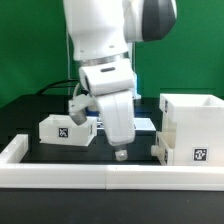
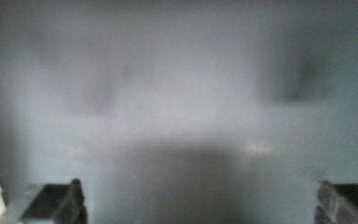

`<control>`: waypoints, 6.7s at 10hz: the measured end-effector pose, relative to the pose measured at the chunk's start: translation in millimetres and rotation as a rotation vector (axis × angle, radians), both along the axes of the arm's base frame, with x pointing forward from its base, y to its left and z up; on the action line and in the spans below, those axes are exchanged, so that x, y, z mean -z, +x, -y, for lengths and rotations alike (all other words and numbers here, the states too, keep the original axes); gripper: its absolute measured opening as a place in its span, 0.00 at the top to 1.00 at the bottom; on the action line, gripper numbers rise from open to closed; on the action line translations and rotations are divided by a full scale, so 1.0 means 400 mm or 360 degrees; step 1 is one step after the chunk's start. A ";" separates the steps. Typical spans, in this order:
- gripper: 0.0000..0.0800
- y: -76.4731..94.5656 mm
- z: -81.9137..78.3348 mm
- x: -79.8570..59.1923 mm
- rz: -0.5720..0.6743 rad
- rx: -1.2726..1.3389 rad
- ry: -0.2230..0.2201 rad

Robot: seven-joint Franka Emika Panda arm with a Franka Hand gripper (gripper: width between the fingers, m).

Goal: Assemble drawer

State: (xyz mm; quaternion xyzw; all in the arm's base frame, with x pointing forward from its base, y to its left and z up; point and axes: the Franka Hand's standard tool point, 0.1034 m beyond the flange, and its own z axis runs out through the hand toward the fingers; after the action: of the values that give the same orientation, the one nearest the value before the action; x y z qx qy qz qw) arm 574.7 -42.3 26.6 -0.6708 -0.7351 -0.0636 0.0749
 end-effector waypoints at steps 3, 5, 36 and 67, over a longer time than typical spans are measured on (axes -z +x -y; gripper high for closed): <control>0.19 -0.049 0.037 -0.038 0.0070 0.0052 -0.0048; 0.19 -0.115 0.098 -0.047 0.0047 0.0067 -0.0049; 0.19 -0.407 0.088 0.030 -0.0268 0.2718 -0.0024; 0.94 -0.196 -0.090 -0.074 -0.0341 0.1753 -0.0137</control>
Offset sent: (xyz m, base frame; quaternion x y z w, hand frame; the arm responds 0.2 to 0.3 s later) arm -0.0508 -0.0280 0.0261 -0.0437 0.0621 -0.0038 0.9971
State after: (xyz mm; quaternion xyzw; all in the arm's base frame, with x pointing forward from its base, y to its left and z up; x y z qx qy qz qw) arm 496.2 -6.3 56.4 -0.9607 -0.2664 0.0054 0.0774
